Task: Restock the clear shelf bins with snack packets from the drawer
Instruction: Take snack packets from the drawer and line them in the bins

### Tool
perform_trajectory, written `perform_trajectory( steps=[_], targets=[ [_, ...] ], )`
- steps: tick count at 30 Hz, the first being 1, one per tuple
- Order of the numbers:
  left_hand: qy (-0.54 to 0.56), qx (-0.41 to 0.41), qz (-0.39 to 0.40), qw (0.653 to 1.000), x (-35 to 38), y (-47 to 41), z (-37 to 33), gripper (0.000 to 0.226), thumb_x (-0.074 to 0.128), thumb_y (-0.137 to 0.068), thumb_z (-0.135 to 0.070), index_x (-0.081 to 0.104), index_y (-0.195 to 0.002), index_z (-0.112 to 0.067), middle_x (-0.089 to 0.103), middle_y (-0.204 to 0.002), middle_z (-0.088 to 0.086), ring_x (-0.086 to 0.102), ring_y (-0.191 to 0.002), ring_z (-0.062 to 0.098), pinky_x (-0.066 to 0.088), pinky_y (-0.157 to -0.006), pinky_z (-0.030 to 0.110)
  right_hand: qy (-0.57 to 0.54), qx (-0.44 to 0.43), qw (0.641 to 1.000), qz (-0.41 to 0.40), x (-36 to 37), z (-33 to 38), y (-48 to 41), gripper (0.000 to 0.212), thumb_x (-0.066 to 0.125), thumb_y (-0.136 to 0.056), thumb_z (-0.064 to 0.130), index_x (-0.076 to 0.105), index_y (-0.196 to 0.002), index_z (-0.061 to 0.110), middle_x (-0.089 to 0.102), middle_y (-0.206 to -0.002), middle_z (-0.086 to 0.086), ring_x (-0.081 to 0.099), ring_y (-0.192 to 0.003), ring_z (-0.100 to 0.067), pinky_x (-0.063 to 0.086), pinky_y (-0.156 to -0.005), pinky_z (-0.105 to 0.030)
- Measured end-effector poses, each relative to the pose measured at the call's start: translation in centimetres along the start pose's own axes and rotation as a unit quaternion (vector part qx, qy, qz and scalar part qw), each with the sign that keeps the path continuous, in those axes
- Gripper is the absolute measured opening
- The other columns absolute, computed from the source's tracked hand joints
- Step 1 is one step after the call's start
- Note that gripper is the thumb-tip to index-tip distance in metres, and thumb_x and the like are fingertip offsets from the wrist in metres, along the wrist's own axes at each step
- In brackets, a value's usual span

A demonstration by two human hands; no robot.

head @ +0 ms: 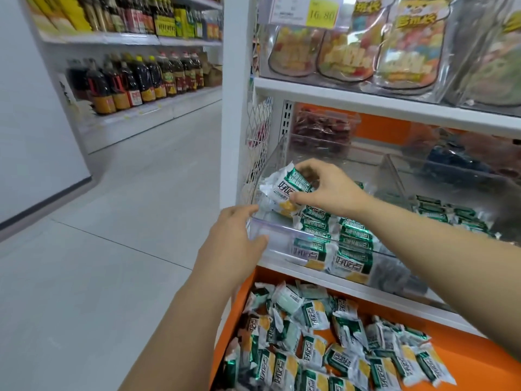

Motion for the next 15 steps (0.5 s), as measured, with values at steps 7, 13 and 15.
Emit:
perform_trajectory(
  steps=[7, 13, 15],
  targets=[
    [-0.039, 0.003, 0.038, 0.998, 1.7, -1.1, 0.9, 0.058, 0.057, -0.093, -0.03, 0.031, -0.145, -0.035, 0.025, -0.153, -0.009, 0.035, -0.135, 0.016, 0.031, -0.109, 0.033, 0.076, 0.044, 0.993, 0.082, 3.4, -3.3, -2.1, 0.062, 0.073, -0.081, 0.027, 0.047, -0.135, 0.013, 0.054, -0.132, -0.005, 0.051, -0.116, -0.017, 0.041, -0.098, -0.028],
    [-0.028, 0.019, 0.003, 0.999, 1.9, -1.3, 0.6, 0.052, 0.055, -0.093, -0.025, 0.038, -0.142, -0.031, 0.032, -0.148, -0.011, 0.042, -0.126, 0.01, 0.033, -0.101, 0.024, 0.143, 0.041, 0.982, 0.117, 5.0, -3.9, -3.3, 0.061, 0.067, -0.086, 0.038, 0.041, -0.137, 0.018, 0.056, -0.128, -0.014, 0.055, -0.111, -0.026, 0.043, -0.09, -0.032],
    [-0.029, 0.017, 0.0, 0.999, 1.9, -1.3, 0.8, 0.051, 0.055, -0.094, -0.026, 0.039, -0.142, -0.031, 0.032, -0.148, -0.011, 0.044, -0.125, 0.011, 0.035, -0.1, 0.025, 0.177, 0.035, 0.974, 0.134, 5.7, -3.7, -3.4, 0.058, 0.064, -0.088, 0.038, 0.038, -0.136, 0.017, 0.061, -0.116, -0.015, 0.056, -0.093, -0.026, 0.046, -0.083, -0.035]
  ],
)
Point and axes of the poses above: each hand's wrist, its own y-axis away from the middle knuckle, its own x-axis out of the palm, z = x × y, the point moved 8 cm from there along -y, towards the middle knuckle
